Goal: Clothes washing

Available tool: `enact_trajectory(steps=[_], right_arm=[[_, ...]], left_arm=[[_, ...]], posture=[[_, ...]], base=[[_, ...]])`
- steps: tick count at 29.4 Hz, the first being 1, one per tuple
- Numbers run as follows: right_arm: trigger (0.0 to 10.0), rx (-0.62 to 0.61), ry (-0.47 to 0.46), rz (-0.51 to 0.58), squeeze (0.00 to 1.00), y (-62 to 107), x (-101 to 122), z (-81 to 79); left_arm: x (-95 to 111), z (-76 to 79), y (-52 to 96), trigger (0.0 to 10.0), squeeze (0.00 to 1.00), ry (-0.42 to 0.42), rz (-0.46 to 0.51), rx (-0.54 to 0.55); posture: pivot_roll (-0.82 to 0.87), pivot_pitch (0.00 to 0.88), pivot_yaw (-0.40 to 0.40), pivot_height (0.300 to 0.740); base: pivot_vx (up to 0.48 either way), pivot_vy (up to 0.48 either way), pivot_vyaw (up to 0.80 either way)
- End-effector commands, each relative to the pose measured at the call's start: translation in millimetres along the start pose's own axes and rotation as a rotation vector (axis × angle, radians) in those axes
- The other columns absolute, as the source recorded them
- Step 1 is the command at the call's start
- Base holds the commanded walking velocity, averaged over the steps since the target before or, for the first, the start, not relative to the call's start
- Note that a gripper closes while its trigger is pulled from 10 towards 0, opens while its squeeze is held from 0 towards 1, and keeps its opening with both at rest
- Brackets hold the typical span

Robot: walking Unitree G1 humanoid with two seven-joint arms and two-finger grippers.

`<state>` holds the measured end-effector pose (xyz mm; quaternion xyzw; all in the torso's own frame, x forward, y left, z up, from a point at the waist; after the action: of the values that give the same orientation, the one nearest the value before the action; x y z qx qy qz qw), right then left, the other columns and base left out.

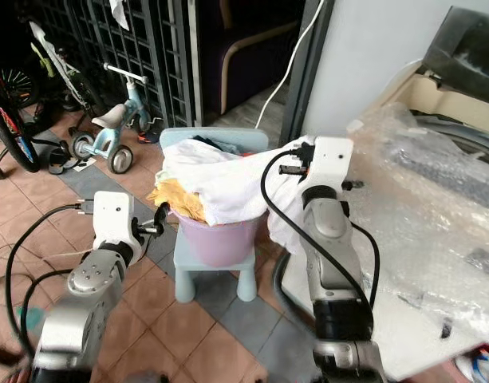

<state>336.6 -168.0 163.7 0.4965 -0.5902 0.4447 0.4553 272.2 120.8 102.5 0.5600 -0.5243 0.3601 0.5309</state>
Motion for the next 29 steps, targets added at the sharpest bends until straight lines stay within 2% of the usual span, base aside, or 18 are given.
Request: enact_trajectory(steps=[1,8,13,18,21,27,29], right_arm=[[10.0,-0.023,0.010,0.052,0.00,-2.8,10.1,1.7],[10.0,-0.040,0.048,0.081,0.00,-5.3,14.4,5.5],[10.0,-0.002,0.051,0.092,0.00,-7.7,16.0,2.0],[10.0,0.107,0.118,0.176,0.00,-15.4,35.1,-5.2],[10.0,0.154,0.174,0.240,0.00,-26.6,54.8,-6.3],[10.0,0.187,0.204,0.280,0.00,-39.0,74.0,-3.6],[10.0,0.246,0.224,0.297,0.00,-44.5,83.6,-9.8]], left_arm=[[6.3,-1.1,0.4,10.0,0.00,-0.005,0.030,-0.004],[5.3,0.1,1.2,10.0,0.00,0.018,0.031,-0.015],[9.7,0.3,1.1,10.0,0.00,0.038,0.060,-0.030],[12.2,0.5,1.0,10.0,0.00,0.051,0.076,-0.045],[11.0,0.0,0.4,10.0,0.00,0.052,0.072,-0.050],[11.3,0.2,-0.3,10.0,0.00,0.053,0.073,-0.055],[11.7,-0.2,-1.4,10.0,0.00,0.053,0.073,-0.054]], posture=[[-0.02,0.000,-0.022,0.740],[-0.02,0.000,-0.019,0.740],[-0.02,0.000,-0.018,0.740],[-0.02,0.000,-0.010,0.740],[-0.02,0.000,-0.003,0.740],[-0.02,0.000,-0.002,0.740],[-0.02,0.000,0.000,0.740]], base=[[0.000,0.000,-0.80],[0.000,0.000,-0.80],[0.000,0.000,-0.80],[0.307,0.000,-0.80],[0.330,0.000,-0.80],[0.334,0.000,-0.80],[0.313,0.000,-0.80]])
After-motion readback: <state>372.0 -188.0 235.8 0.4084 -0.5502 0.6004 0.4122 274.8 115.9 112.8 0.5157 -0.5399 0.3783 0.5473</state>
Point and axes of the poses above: a point about 5 cm out from each wrist's last joint towards the gripper, its own y axis pointing back from the gripper into the wrist, its own x axis along the axis of the wrist's last joint, z = x × y, the point moved 1 cm from there along -y, pointing out of the wrist towards the gripper, and after that the axes turned 12 degrees about -y, right-handed, at the moved point
